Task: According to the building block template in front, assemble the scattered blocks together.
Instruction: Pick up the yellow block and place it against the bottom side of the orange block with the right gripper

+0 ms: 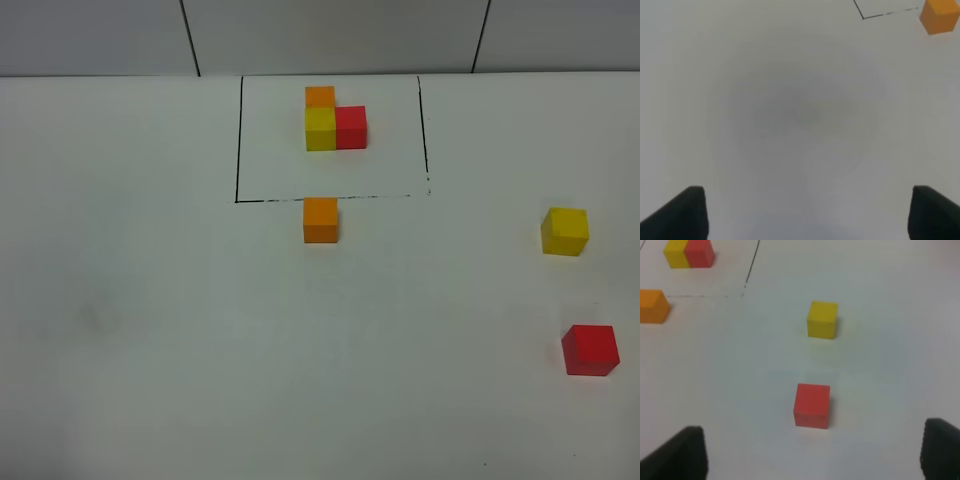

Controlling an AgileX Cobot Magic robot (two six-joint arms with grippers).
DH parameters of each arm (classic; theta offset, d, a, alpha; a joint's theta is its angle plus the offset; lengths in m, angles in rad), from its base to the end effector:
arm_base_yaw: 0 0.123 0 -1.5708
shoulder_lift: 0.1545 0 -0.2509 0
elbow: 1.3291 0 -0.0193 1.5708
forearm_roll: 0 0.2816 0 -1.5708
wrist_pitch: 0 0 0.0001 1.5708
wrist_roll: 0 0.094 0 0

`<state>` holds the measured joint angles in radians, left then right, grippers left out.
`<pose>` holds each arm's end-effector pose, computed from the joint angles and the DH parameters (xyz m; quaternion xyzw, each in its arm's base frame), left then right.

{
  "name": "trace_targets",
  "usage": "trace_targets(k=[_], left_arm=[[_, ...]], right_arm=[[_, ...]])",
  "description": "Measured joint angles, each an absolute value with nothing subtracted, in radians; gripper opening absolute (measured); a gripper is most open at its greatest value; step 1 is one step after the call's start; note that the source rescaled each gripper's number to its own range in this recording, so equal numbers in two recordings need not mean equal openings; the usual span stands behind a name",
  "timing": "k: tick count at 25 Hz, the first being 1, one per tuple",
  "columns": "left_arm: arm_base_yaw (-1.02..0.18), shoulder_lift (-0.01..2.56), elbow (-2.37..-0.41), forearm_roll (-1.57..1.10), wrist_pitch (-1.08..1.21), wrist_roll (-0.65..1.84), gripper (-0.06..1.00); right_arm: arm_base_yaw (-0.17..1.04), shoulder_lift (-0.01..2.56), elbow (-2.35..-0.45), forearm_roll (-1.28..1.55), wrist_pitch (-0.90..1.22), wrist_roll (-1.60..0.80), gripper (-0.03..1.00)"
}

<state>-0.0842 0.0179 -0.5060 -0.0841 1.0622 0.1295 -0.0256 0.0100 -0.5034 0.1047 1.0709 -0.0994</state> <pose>0.0607 -0.0120 0.2916 0.0927 0.8509 -0.0303 0.5162 0.0602 0.0071 0.2907 -0.0337 0.8557 0.0201 0.5159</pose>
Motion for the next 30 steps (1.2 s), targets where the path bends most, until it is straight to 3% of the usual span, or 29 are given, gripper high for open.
trace_targets(k=[18, 25, 30], left_arm=[[-0.083, -0.006, -0.506, -0.084, 1.062, 0.129, 0.73], [0.013, -0.006, -0.506, -0.084, 1.062, 0.129, 0.72], [0.016, -0.006, -0.506, -0.084, 1.062, 0.129, 0.72]], right_arm=[[-0.026, 0.010, -0.503, 0.105, 1.071, -0.099, 0.73], [-0.026, 0.010, -0.503, 0.105, 1.071, -0.099, 0.73], [-0.026, 0.010, -0.503, 0.105, 1.071, -0.099, 0.73]])
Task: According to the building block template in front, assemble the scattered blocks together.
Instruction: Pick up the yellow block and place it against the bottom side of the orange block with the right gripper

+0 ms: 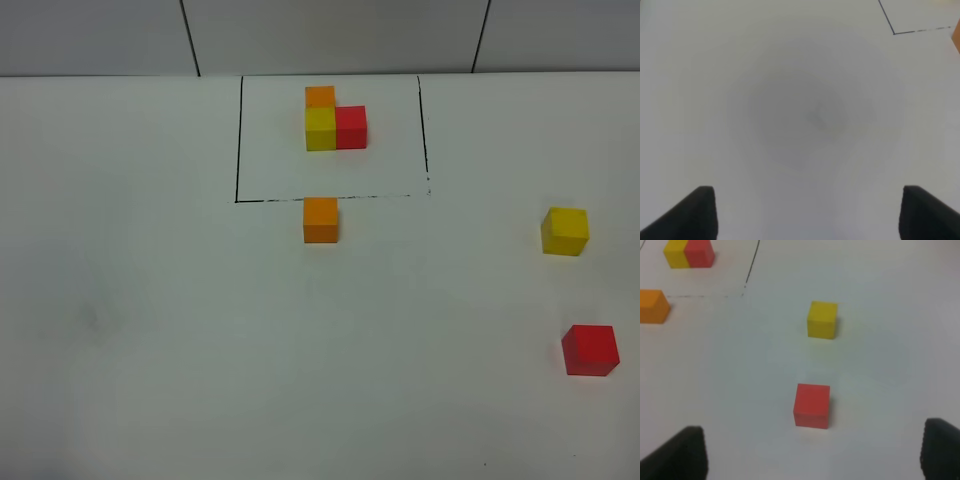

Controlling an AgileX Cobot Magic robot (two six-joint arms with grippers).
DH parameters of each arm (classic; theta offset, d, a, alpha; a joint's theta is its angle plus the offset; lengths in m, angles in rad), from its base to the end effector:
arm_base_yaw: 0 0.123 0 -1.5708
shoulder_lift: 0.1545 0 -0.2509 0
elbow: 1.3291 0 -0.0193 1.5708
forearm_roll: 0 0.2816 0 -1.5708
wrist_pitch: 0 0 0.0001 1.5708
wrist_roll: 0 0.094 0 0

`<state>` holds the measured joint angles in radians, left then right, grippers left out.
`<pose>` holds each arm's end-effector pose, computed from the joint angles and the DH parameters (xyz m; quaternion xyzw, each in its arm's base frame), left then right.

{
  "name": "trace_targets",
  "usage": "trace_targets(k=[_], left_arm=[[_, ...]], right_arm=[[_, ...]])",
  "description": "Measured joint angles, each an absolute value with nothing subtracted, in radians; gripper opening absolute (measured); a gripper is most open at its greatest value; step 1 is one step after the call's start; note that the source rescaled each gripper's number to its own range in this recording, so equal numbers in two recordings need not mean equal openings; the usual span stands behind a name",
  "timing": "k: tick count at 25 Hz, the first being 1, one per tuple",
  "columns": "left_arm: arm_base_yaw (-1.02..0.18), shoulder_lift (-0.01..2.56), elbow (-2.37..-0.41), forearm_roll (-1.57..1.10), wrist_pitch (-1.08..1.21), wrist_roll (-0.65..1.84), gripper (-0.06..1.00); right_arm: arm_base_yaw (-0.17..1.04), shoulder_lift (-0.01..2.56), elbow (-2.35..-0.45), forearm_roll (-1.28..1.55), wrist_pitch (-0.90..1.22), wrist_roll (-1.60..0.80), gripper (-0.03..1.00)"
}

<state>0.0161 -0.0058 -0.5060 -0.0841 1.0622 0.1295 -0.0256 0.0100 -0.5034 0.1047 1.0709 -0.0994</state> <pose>0.0576 -0.0060 0.2930 0.0501 0.8483 -0.0037 0.5271 0.0602 0.0071 0.2907 -0.0337 0.8557 0.0201 0.5159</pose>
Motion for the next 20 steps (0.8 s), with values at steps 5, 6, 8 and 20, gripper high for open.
trace_targets(k=[5, 6, 8, 20], left_arm=[[0.016, -0.006, -0.506, -0.084, 1.062, 0.129, 0.72], [0.016, -0.006, -0.506, -0.084, 1.062, 0.129, 0.72], [0.016, -0.006, -0.506, -0.084, 1.062, 0.129, 0.72], [0.016, -0.006, -0.506, -0.084, 1.062, 0.129, 0.71]], right_arm=[[-0.026, 0.010, -0.503, 0.105, 1.071, -0.099, 0.73], [-0.026, 0.010, -0.503, 0.105, 1.071, -0.099, 0.73], [-0.026, 0.010, -0.503, 0.105, 1.071, -0.099, 0.73], [-0.026, 0.010, -0.503, 0.105, 1.071, -0.099, 0.73]])
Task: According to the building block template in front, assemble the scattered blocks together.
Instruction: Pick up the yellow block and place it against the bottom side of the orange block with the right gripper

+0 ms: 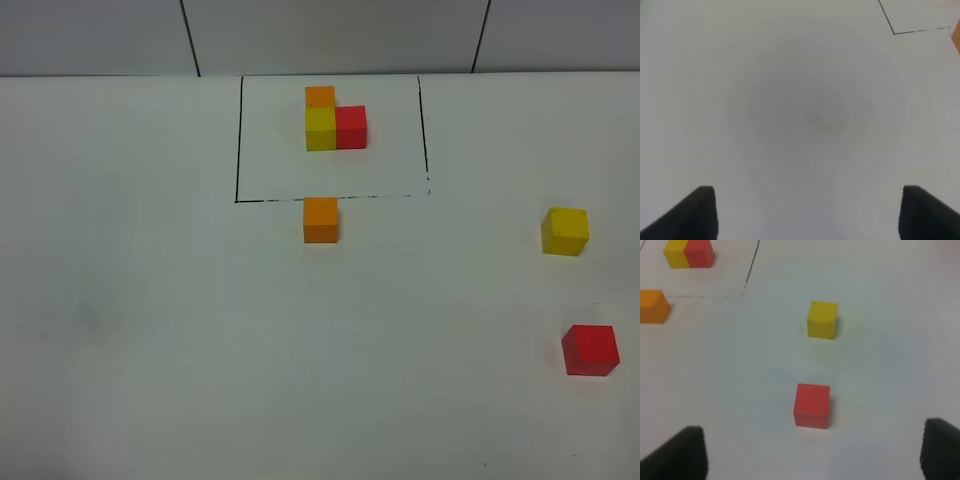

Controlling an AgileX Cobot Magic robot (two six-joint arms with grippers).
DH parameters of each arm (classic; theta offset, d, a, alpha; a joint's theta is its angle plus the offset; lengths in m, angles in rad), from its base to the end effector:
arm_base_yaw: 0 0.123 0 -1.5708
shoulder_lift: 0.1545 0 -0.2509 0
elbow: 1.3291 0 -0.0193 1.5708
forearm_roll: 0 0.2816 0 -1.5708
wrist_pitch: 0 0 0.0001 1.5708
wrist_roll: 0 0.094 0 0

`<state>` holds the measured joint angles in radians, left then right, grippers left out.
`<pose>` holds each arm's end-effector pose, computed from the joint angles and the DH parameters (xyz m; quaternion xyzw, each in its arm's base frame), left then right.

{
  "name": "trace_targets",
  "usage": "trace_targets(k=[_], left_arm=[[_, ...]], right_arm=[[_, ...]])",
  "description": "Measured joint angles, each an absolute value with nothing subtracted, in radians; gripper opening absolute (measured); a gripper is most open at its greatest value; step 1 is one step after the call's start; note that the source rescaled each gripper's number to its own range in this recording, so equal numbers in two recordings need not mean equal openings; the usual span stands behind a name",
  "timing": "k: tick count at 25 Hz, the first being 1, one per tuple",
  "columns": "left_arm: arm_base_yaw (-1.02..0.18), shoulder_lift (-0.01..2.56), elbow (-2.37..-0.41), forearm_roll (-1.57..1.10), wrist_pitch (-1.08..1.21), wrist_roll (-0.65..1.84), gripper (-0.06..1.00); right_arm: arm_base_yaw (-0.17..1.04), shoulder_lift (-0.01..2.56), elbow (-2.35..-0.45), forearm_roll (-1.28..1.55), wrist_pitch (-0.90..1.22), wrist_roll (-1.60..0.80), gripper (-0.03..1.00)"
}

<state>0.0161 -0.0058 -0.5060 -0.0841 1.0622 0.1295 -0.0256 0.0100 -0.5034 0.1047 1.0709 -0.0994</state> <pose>0.0576 -0.0060 0.2930 0.0501 0.8483 -0.0037 0.5271 0.0602 0.0071 0.2907 -0.0337 0.8557 0.0201 0.5159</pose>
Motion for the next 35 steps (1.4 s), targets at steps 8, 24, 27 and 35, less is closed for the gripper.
trace_targets(k=[8, 24, 27, 35], left_arm=[[0.016, -0.006, -0.506, -0.084, 1.062, 0.129, 0.71], [0.016, -0.006, -0.506, -0.084, 1.062, 0.130, 0.71], [0.016, -0.006, -0.506, -0.084, 1.062, 0.130, 0.71], [0.016, -0.006, -0.506, -0.084, 1.062, 0.131, 0.71]], right_arm=[[-0.026, 0.010, -0.503, 0.105, 1.071, -0.099, 0.73], [-0.026, 0.195, -0.558, 0.101, 1.100, -0.089, 0.95], [-0.026, 0.332, -0.583, 0.101, 1.085, -0.089, 0.99], [-0.026, 0.789, -0.614, 0.098, 0.898, -0.113, 1.00]])
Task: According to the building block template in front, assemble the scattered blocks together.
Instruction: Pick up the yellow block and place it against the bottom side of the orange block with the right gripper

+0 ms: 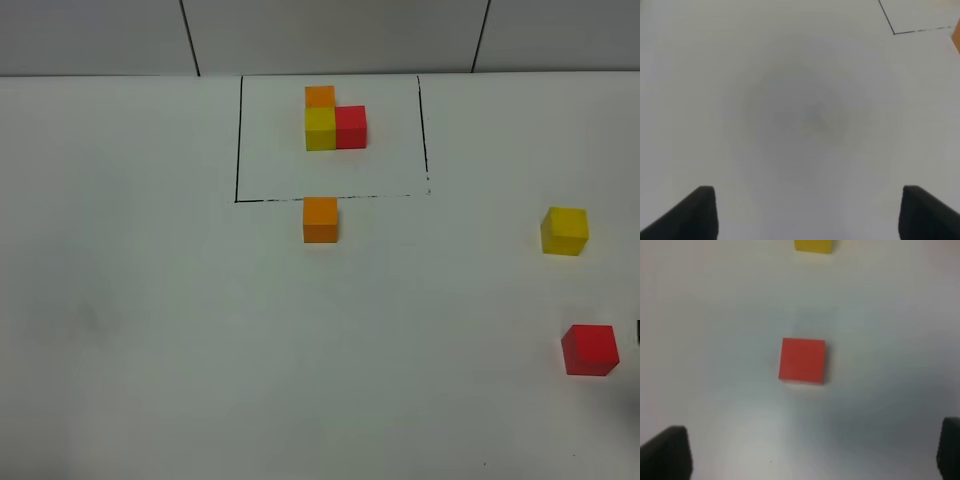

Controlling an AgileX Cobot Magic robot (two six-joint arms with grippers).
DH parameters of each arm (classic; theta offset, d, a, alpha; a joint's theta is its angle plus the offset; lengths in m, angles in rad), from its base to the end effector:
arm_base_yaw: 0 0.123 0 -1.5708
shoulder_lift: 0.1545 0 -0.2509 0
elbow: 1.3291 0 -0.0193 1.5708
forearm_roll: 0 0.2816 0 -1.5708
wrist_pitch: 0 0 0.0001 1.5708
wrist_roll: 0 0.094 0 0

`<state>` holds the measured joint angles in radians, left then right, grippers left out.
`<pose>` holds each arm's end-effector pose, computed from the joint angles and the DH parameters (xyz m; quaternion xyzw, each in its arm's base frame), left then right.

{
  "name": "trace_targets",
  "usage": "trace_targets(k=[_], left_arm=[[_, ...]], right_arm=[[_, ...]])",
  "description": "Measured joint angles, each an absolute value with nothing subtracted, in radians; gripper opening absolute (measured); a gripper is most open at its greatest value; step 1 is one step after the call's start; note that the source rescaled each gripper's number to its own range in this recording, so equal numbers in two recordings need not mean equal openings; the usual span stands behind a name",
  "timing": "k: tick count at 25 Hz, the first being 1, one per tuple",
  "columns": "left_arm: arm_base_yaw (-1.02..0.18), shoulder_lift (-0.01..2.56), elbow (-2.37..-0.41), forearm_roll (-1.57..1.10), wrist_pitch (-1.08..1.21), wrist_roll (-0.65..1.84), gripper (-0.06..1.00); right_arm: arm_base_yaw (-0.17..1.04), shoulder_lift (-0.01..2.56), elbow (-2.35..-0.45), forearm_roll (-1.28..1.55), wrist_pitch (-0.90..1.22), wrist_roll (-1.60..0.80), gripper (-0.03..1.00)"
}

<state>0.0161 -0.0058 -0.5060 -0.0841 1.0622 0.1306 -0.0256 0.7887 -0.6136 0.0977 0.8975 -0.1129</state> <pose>0.0576 -0.0060 0.2930 0.0505 0.8483 -0.0034 0.5271 0.1869 0.0024 0.2425 -0.0236 0.9562 0.0253 0.2906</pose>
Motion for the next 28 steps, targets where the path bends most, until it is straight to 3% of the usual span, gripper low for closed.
trace_targets(k=[12, 19, 28], left_arm=[[0.016, -0.006, -0.506, -0.084, 1.062, 0.131, 0.71], [0.016, -0.006, -0.506, -0.084, 1.062, 0.131, 0.71], [0.016, -0.006, -0.506, -0.084, 1.062, 0.131, 0.71]], right_arm=[[-0.001, 1.483, -0.989, 0.097, 0.814, -0.122, 1.00], [0.092, 1.745, -1.177, 0.050, 0.798, -0.021, 1.00], [0.093, 1.955, -1.264, 0.000, 0.806, 0.069, 1.00]])
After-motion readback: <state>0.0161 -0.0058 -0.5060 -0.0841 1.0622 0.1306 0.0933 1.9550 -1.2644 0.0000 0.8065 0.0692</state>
